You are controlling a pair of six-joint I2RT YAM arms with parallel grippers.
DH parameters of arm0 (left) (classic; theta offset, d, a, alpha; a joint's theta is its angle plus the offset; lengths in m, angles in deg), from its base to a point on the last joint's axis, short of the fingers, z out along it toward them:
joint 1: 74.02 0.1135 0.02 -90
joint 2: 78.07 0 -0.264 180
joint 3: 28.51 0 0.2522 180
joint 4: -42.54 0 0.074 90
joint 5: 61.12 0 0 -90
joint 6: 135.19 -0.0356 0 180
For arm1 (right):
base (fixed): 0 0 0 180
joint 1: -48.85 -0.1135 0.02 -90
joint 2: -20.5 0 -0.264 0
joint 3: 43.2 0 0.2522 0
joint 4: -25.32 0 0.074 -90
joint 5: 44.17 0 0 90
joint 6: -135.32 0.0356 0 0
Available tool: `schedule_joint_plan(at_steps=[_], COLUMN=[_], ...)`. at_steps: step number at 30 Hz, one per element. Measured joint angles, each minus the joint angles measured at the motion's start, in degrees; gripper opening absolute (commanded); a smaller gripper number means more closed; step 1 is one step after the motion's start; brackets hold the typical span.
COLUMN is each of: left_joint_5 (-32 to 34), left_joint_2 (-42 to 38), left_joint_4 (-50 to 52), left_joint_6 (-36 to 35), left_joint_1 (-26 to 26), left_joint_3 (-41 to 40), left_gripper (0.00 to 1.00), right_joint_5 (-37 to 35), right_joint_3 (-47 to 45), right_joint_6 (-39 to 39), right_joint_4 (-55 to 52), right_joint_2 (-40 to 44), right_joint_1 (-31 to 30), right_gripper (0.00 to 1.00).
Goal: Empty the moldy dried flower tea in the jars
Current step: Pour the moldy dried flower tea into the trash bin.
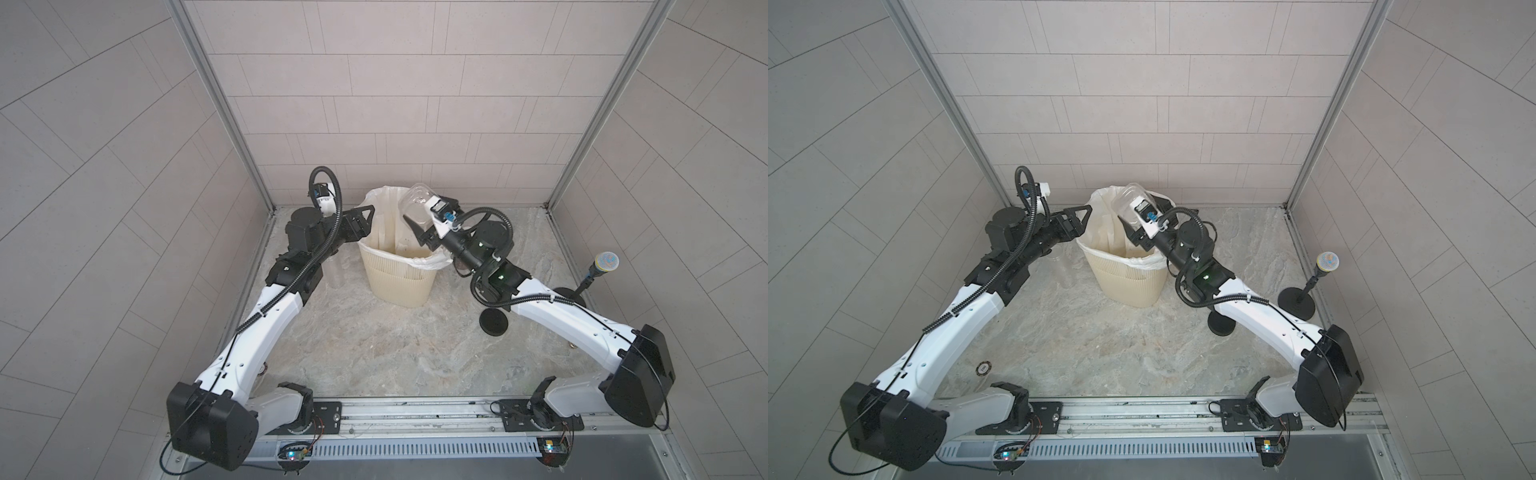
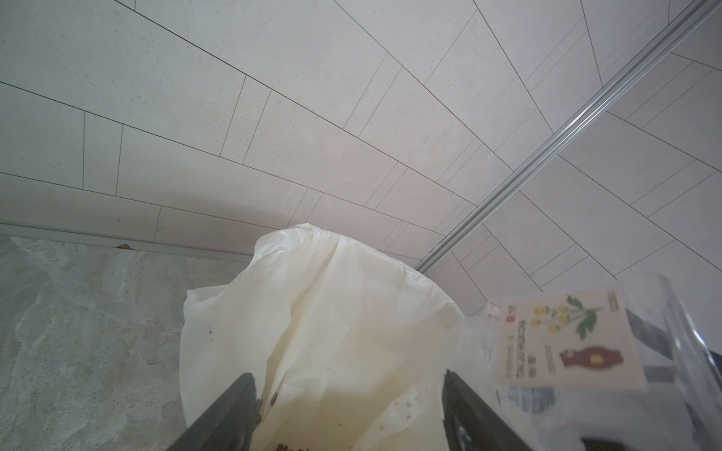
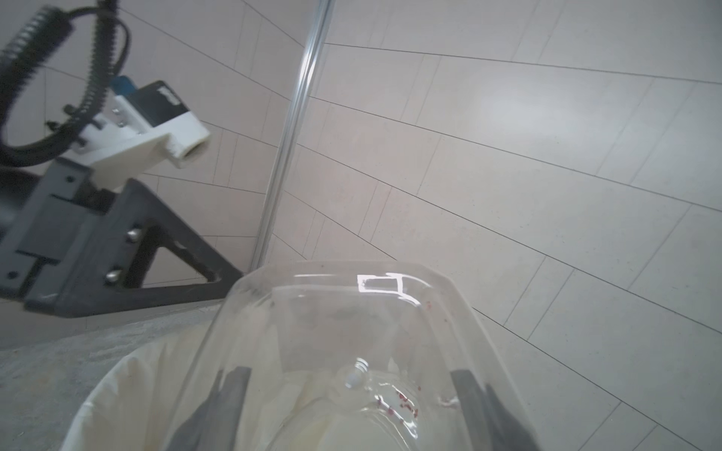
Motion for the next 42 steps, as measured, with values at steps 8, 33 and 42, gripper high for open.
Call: schedule_joint_plan(at_steps=[8,33,42], left_joint_5=[0.0,-0.09,-1.75], left_joint_2=[0.0,0.0,0.0], left_joint_4=[-0.02,0.04,1.03], left_joint_6=[0.04,0.15,-0.07], left_joint_1=[0.0,0.0,-0.07], left_joint_3=[-0.15,-0.48,0.04], left_gripper=[0.78,0.77,0.76], right_joint_5=[5.88,8.7,10.67], right_joint_3=[2.93,8.33,15.58], right_joint_6=[8.11,25.49,50.23], right_joint_4=[0.04,-4.26,-9.2], right_joint_2=[-0.79,-3.82,-7.56], right_joint_1=[0.24,6.25,7.63], right_gripper=[0.58,0.58,0.54])
